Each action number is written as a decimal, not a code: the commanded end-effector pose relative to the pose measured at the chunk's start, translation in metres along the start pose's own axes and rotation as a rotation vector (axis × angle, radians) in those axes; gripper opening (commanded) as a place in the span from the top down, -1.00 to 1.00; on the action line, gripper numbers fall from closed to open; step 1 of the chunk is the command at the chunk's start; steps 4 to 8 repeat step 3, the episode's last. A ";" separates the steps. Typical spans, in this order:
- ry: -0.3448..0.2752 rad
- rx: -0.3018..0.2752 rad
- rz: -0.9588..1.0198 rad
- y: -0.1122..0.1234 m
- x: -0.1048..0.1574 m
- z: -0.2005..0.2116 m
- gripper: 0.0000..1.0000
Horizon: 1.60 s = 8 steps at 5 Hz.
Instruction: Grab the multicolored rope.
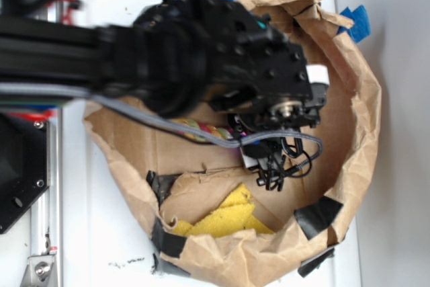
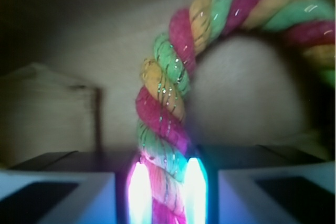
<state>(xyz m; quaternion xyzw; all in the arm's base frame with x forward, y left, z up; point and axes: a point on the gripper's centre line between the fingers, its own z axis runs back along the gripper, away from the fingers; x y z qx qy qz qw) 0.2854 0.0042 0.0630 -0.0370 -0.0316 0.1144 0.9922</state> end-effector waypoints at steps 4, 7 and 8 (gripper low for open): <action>-0.022 0.000 0.027 -0.005 -0.016 0.107 1.00; -0.022 0.000 0.027 -0.005 -0.016 0.107 1.00; -0.022 0.000 0.027 -0.005 -0.016 0.107 1.00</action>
